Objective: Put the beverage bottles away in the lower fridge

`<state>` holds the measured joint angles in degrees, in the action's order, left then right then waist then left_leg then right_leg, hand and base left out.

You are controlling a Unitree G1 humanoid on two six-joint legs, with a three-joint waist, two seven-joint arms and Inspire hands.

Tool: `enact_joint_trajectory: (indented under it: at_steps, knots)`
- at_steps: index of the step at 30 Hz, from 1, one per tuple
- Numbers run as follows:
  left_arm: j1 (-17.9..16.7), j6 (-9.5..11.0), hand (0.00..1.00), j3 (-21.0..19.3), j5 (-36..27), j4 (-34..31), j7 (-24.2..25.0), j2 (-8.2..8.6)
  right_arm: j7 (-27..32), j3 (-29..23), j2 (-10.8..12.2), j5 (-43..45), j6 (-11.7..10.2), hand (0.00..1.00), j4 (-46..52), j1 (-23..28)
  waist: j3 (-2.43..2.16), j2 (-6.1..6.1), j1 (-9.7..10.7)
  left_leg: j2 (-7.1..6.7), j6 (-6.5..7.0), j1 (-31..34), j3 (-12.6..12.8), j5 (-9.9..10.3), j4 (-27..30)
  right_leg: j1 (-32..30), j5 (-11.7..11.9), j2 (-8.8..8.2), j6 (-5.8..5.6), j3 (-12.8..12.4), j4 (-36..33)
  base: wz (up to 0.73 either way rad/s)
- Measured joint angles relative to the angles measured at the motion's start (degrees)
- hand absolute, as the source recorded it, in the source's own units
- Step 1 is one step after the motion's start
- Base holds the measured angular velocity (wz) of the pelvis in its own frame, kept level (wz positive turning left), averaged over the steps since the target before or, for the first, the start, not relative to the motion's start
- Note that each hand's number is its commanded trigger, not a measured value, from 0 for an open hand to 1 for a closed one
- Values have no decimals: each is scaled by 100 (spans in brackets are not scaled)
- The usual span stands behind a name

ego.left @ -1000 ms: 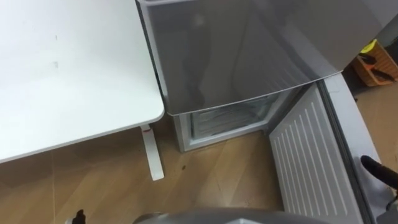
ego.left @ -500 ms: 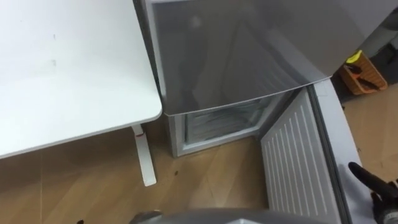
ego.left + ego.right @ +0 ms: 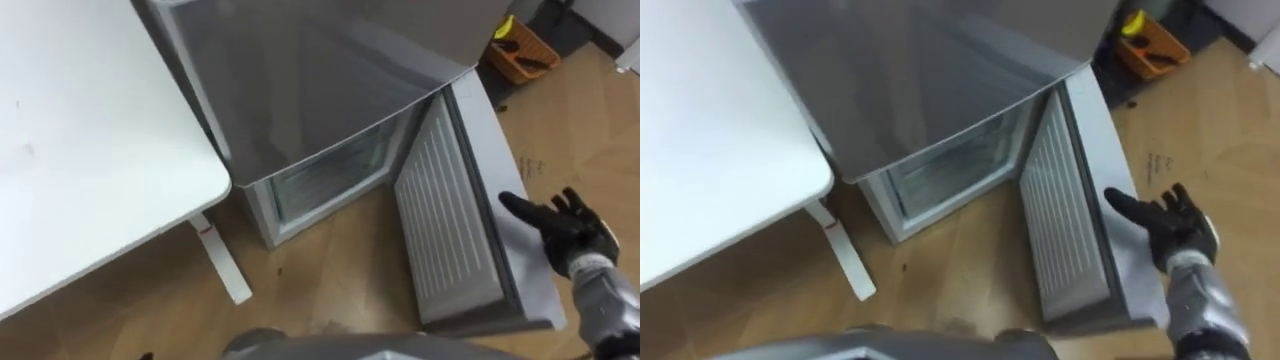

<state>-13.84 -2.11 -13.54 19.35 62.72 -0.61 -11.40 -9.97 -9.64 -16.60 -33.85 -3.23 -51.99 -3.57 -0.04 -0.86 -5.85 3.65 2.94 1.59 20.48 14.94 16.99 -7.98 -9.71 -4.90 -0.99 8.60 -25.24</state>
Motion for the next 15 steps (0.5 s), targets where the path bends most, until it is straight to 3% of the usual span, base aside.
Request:
enact_joint_trajectory:
  at_steps: [1,3,5,6,7,8,9,10,11,12,13,15]
  knots:
    - [-4,-30,0,41,-7,-107,-6,-14,-1,178,40,-2,92,0,99,0,-16,-129,-193,-75,23,-148,401,-105,-240,18,-321,-116,66,386,-613,-65]
    - [46,-166,0,127,-18,-156,-3,-14,-6,552,81,28,157,0,285,-8,-11,-244,-397,-161,34,-237,837,-177,-397,277,-645,-253,53,648,-1110,-49]
    - [107,-326,0,270,-43,-257,-10,-17,-1,955,183,-17,216,0,308,-221,-19,-409,-609,-205,26,-229,1183,-204,-387,572,-813,-433,26,886,-1101,-74]
    - [171,-445,0,364,-65,-254,-11,-11,50,1203,265,-39,259,0,313,-428,26,-491,-719,-198,42,-153,1124,-192,-173,728,-861,-501,-14,884,-639,-94]
    - [202,-494,0,414,-72,-257,-7,-5,63,1341,287,-37,288,0,314,-542,36,-500,-796,-197,46,-55,852,-191,-77,757,-866,-470,-24,814,-358,-117]
    - [235,-534,0,461,-82,-237,2,13,61,1701,332,-37,349,0,329,-817,52,-485,-955,-227,44,201,62,-191,120,820,-827,-315,-36,574,192,-129]
    - [337,-557,0,455,-85,-175,10,18,51,1986,399,-75,394,0,351,-1080,77,-474,-1033,-288,49,575,-475,-170,443,946,-761,-198,-25,361,705,-114]
    - [429,-554,0,453,-73,-107,5,47,41,2063,425,-109,416,0,355,-1184,92,-399,-1023,-326,38,729,-834,-176,493,937,-663,-131,-7,300,828,-41]
    - [601,-558,0,526,-61,-21,1,77,50,2122,449,-209,456,0,447,-1238,94,-337,-942,-480,-16,930,-1395,-414,216,877,-587,-94,-19,183,966,0]
    - [747,-564,0,717,-62,-40,-70,66,36,2232,482,-323,533,0,545,-1239,63,-348,-976,-476,16,933,-1333,-538,96,766,-531,-112,-62,270,959,0]
    - [834,-606,0,837,-59,-102,-169,80,-15,2319,562,-461,590,0,597,-1256,70,-381,-1033,-443,40,932,-1160,-582,52,683,-494,-117,-92,384,967,-18]
    - [925,-698,0,937,-44,-95,-268,127,-96,2426,747,-506,685,0,674,-1282,70,-380,-1043,-413,55,959,-1123,-590,81,730,-401,-111,-110,573,1049,-16]
